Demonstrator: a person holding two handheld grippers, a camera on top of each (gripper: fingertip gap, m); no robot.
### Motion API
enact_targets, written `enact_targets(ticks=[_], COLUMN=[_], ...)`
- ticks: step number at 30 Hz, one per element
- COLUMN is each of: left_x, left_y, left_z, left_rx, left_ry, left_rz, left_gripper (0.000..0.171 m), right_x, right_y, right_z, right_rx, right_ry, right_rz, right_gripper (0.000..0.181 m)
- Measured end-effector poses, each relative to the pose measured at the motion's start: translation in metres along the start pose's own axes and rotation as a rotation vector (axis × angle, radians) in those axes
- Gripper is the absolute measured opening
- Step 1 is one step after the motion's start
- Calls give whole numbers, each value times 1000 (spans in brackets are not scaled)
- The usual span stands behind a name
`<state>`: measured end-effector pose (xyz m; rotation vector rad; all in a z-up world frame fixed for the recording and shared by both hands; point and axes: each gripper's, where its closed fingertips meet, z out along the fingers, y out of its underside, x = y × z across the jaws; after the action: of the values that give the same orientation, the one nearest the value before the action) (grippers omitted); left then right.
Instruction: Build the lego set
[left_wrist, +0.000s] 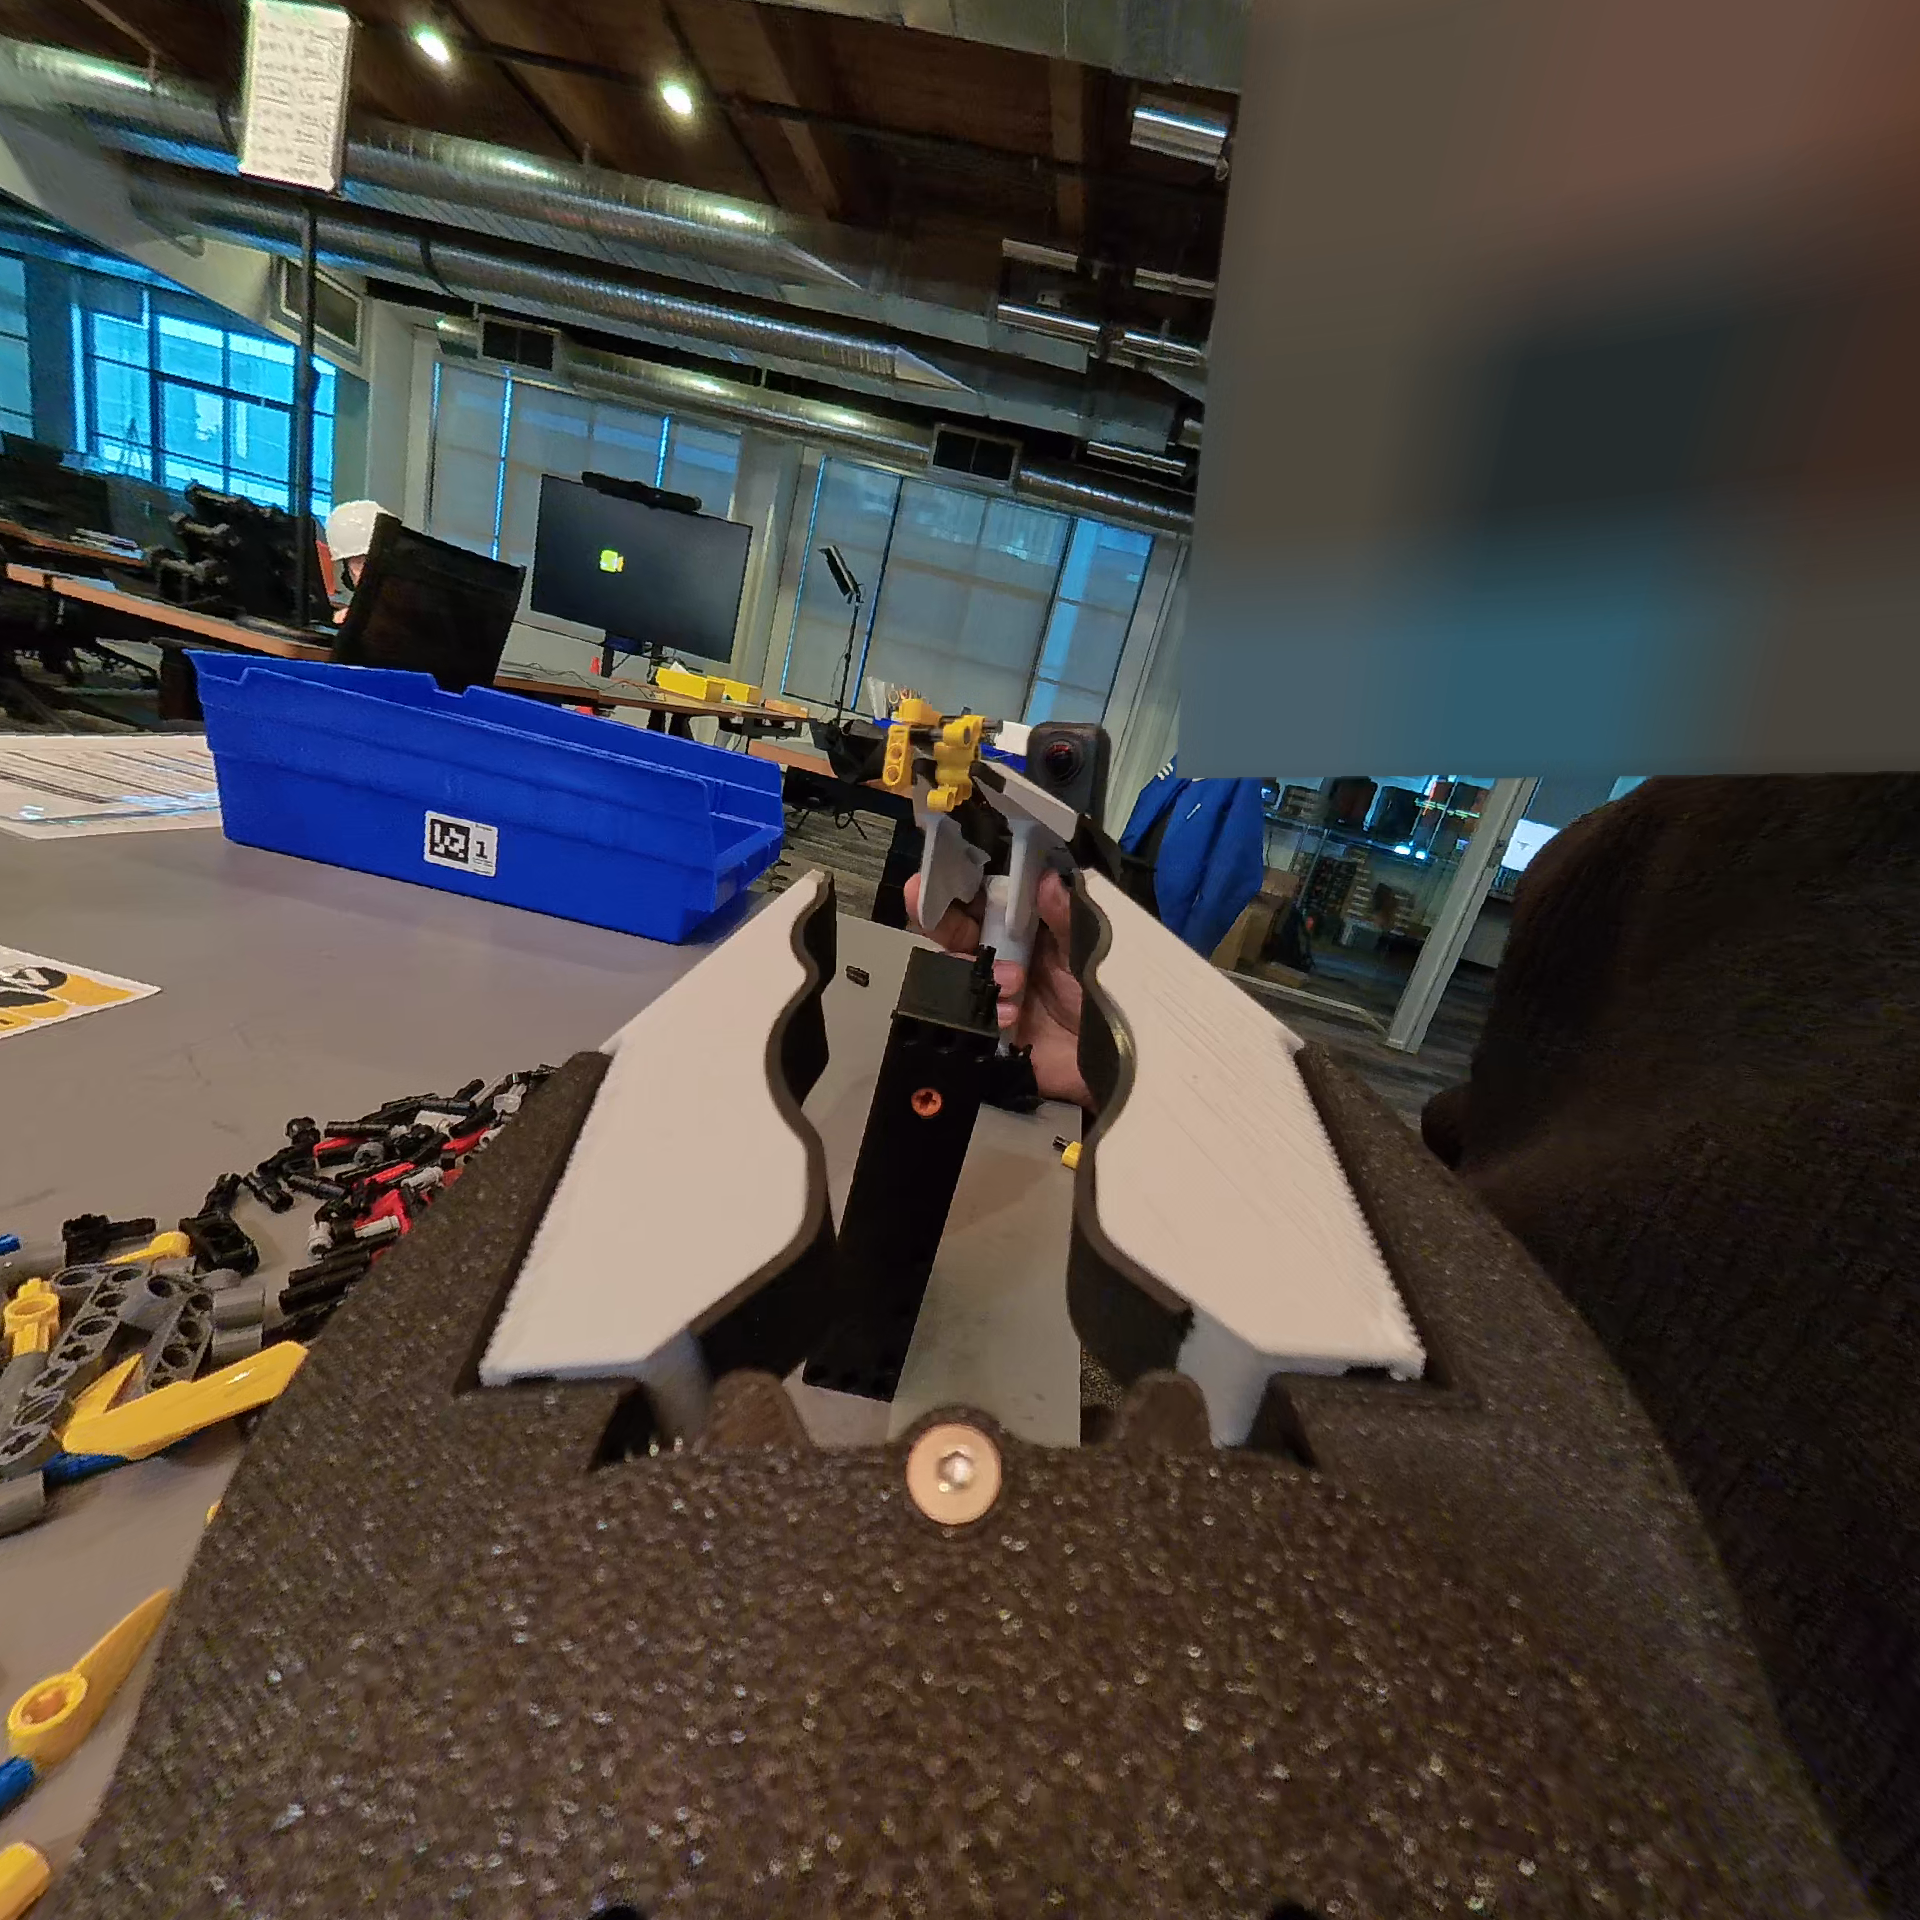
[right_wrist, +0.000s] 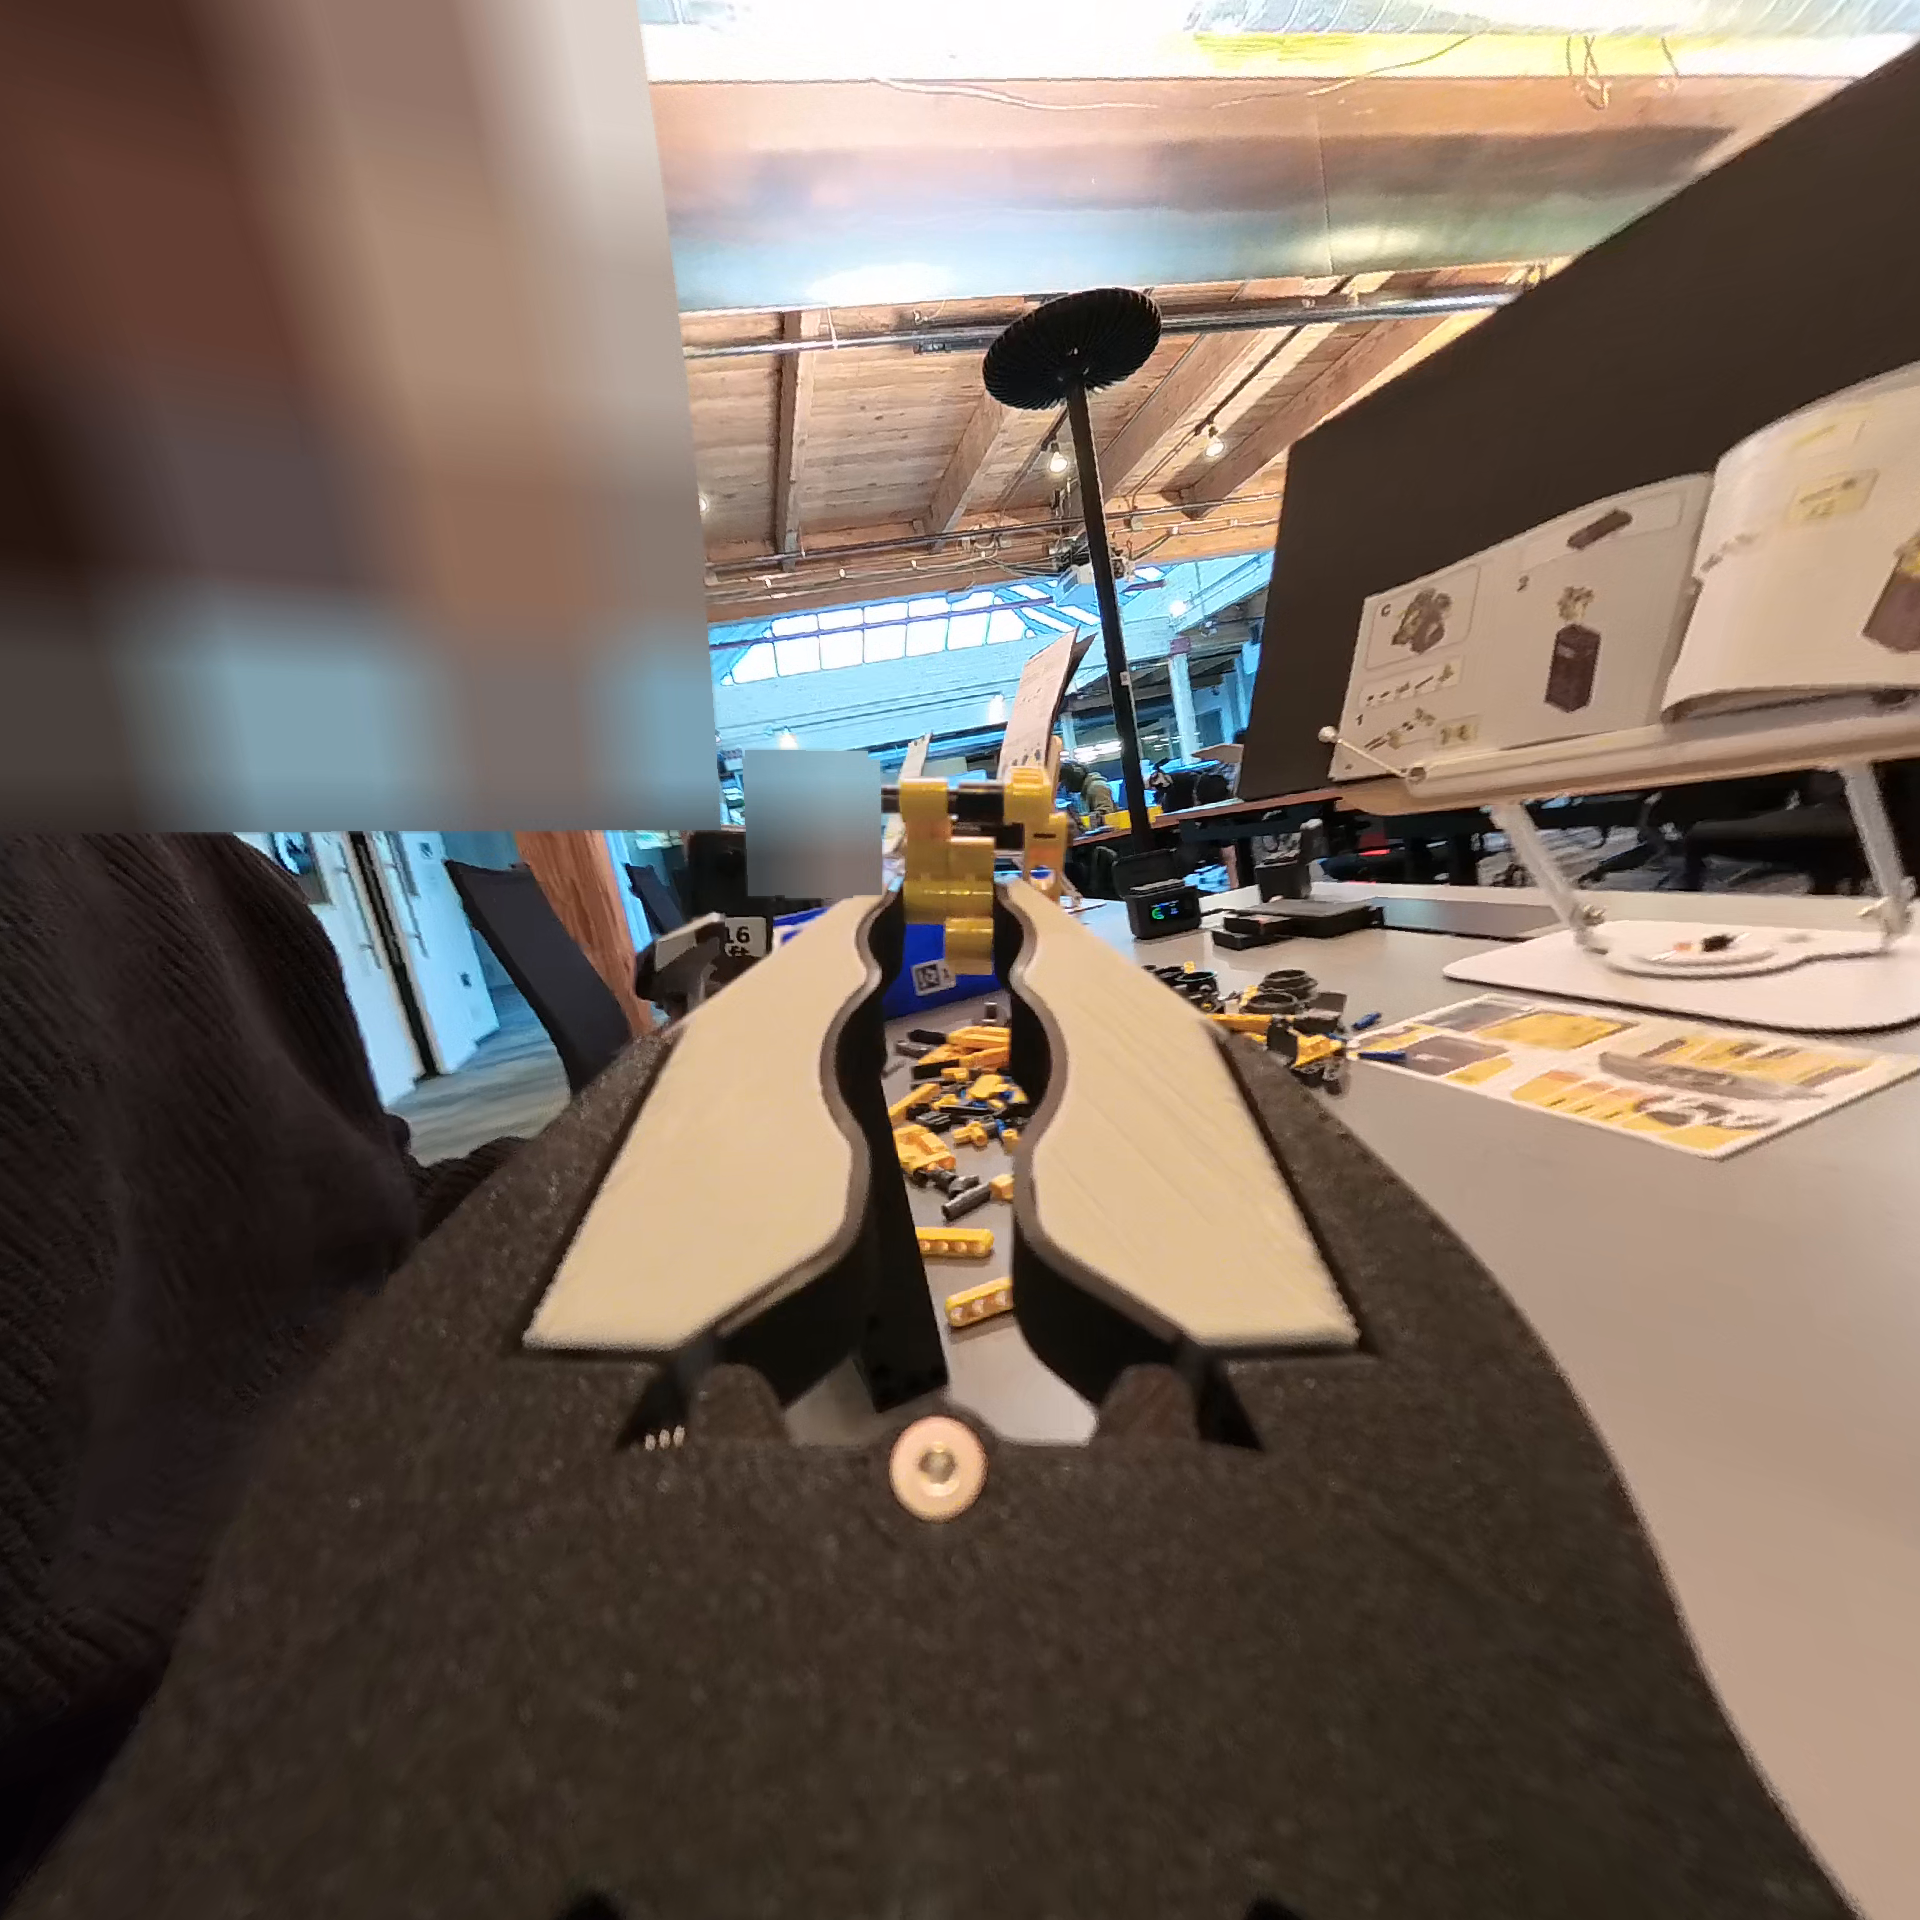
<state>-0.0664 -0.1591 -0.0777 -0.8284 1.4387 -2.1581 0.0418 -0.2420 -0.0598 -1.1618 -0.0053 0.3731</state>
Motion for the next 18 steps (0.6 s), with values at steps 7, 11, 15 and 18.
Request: enact_targets(ticks=[7, 11, 15, 18], left_x=[15, 52, 89, 97], left_y=[-13, -15, -9, -8], left_z=[2, 16, 31, 40], left_rx=[35, -10, -15, 17], left_ry=[26, 154, 265, 234], left_rz=[25, -39, -148, -169], left_gripper=[44, 45, 45, 45], right_x=[-54, -101, -137, -142], right_y=[-15, -16, -14, -11], right_z=[25, 49, 61, 66], right_rx=[-17, -1, 70, 119], right_ry=[-89, -232, -375, -390], right_rz=[-33, 8, 138, 204], right_gripper=[16, 16, 15, 15])
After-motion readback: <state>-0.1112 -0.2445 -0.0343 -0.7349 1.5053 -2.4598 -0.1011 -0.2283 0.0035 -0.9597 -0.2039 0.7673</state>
